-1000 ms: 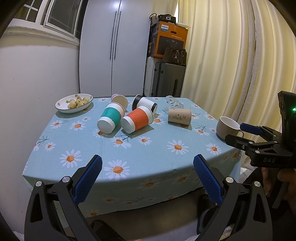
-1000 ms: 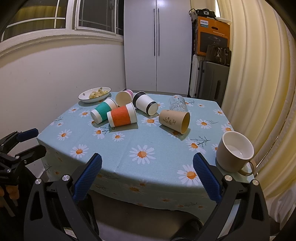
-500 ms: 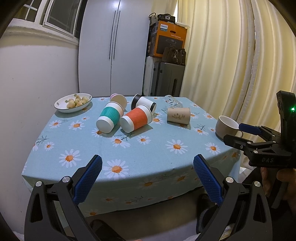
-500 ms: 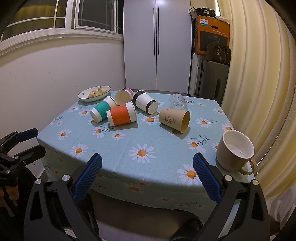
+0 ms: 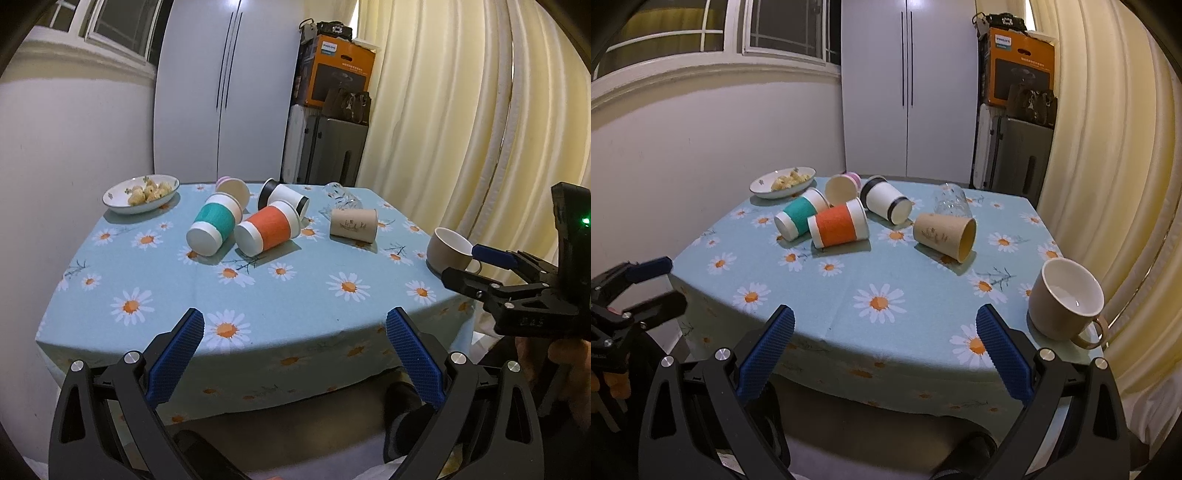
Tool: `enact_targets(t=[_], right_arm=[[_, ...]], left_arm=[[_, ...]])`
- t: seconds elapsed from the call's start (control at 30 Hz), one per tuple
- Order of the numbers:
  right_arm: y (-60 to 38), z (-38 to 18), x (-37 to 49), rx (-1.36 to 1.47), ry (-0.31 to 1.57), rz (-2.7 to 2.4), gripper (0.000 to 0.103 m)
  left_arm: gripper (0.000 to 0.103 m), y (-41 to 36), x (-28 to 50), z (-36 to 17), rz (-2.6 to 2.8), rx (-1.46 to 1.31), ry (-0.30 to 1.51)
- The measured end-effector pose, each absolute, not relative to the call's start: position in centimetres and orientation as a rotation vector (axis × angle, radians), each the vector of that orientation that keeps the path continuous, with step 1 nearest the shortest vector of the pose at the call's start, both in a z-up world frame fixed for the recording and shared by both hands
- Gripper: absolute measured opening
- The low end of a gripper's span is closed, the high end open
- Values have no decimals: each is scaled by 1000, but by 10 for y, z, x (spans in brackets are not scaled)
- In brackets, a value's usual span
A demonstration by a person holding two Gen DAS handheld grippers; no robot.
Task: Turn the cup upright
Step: 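Move the right tool toward the teal-banded cup lying on its side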
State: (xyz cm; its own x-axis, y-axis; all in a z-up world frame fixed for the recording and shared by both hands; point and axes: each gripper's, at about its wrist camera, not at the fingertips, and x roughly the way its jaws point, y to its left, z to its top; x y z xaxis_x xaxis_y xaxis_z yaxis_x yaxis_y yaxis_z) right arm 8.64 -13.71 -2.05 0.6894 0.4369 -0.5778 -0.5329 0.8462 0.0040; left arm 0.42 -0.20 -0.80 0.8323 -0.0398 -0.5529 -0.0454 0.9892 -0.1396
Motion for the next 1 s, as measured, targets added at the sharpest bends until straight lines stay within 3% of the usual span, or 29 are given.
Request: enact_targets(t=[0.47, 1.0], right_arm=[[-116, -16, 131, -124, 689, 610, 98], [-41, -4, 229, -49, 828, 853, 98]], left_arm=[[96, 42, 49, -12, -52, -305, 720], [95, 133, 183, -3, -17, -274, 914]])
